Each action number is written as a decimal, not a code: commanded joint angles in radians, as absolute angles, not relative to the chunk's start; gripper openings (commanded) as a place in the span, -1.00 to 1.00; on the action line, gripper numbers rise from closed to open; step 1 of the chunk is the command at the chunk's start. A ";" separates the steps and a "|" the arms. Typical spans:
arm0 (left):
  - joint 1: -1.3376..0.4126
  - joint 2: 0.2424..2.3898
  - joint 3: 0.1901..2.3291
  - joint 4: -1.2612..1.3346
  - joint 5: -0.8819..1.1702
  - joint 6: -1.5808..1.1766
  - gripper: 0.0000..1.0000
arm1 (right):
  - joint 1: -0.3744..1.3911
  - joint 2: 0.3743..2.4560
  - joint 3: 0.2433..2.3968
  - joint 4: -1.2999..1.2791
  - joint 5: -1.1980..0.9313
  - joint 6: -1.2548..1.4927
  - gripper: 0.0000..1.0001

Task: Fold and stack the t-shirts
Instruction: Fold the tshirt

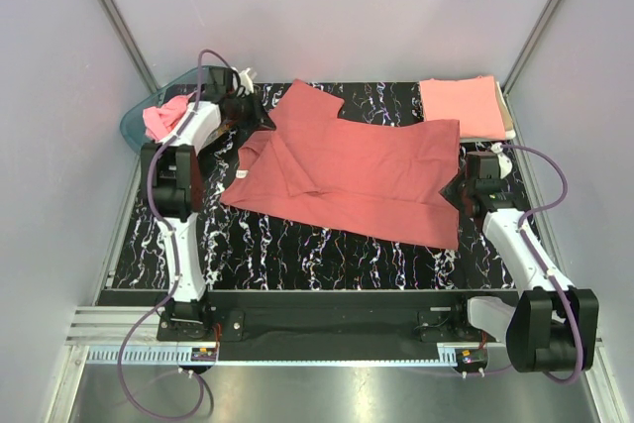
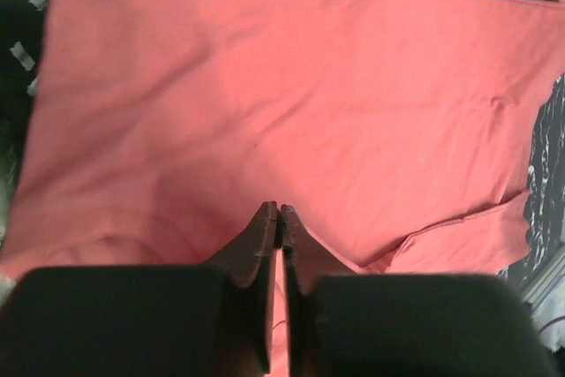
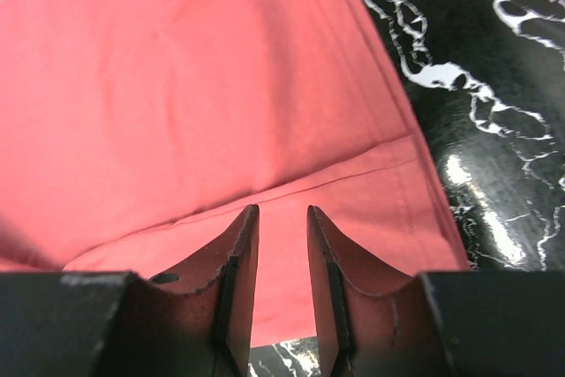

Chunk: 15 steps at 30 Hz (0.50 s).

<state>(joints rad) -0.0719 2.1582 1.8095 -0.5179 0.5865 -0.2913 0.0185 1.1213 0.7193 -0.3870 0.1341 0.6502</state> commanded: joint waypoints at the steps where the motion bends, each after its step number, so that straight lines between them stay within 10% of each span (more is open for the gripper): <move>1: -0.072 2.216 1.893 -0.482 0.658 -0.279 -0.71 | 0.017 1.100 0.721 -0.373 0.048 0.658 -0.28; 15: -0.109 1.864 1.628 -0.614 0.440 -0.296 -0.37 | 0.018 1.187 0.724 -0.380 -0.100 0.777 -0.49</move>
